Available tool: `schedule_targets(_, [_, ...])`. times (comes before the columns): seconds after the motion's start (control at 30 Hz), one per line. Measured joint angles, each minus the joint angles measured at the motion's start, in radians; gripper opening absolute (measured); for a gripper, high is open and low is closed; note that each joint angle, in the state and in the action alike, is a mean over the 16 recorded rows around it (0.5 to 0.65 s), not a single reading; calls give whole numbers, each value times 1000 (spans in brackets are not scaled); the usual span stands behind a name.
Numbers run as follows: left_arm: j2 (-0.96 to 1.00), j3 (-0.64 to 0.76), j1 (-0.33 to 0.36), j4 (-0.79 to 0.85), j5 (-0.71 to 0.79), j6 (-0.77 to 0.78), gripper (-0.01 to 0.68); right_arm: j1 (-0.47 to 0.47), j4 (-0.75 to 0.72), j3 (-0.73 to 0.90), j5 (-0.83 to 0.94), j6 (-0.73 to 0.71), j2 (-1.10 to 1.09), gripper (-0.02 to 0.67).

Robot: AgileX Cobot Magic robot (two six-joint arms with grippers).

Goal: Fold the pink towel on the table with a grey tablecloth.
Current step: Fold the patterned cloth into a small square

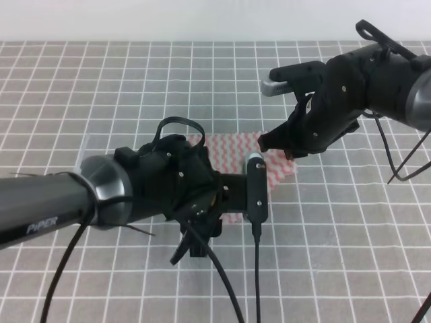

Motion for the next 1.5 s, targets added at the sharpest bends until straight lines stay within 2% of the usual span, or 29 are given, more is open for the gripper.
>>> schedule_targets(0.7, [32,1,0,-56,-32,108,36,0,18,0,-1,0,1,-2])
schedule_targets(1.17, [51,1,0,57,-102,25,29,0,20,0,0,0,2,-2])
schedule_targets(1.5, [54,-2,0,75,-104,-4,9,0,18,0,-1,-1,3,-2])
